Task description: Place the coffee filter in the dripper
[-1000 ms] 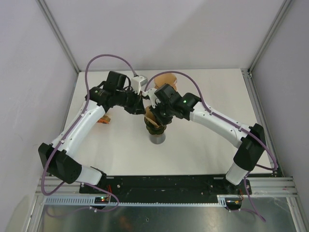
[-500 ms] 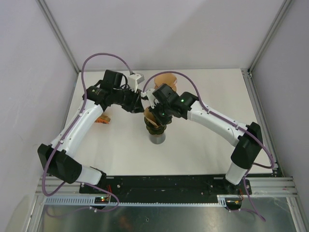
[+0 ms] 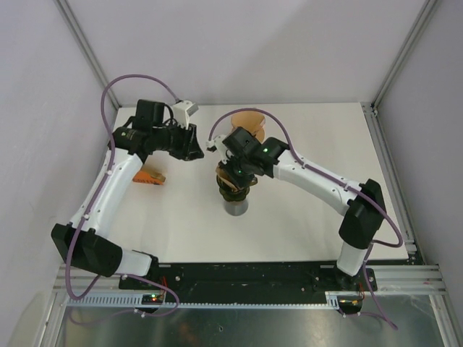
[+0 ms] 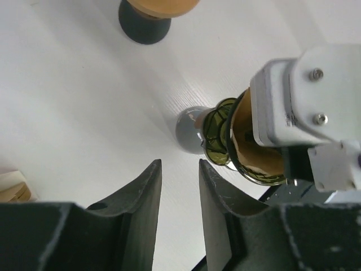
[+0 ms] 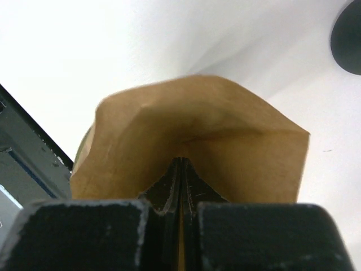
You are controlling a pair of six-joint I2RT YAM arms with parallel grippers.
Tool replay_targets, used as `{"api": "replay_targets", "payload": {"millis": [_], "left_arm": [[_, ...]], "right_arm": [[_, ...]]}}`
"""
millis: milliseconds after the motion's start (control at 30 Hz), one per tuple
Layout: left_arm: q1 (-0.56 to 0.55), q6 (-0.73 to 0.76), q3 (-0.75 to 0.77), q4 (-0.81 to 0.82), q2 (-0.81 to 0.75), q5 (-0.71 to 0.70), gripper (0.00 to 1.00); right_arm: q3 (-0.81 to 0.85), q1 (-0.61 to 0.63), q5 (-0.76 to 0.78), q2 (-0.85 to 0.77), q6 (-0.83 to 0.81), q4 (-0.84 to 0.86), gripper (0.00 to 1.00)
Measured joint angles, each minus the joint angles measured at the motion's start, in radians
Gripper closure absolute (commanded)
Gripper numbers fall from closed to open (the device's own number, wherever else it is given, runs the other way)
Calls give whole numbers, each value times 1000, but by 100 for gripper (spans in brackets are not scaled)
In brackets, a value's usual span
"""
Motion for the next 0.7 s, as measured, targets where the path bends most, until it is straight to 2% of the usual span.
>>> {"api": "replay_targets", "payload": {"millis": [367,700], "left_arm": [[110,1,17,0,-8,-1,60],[130,8,17,0,-8,2,59]], "right_arm": [[116,47,88,78,-24,-77,100],[169,84,175,153,-40,-153,100]]}}
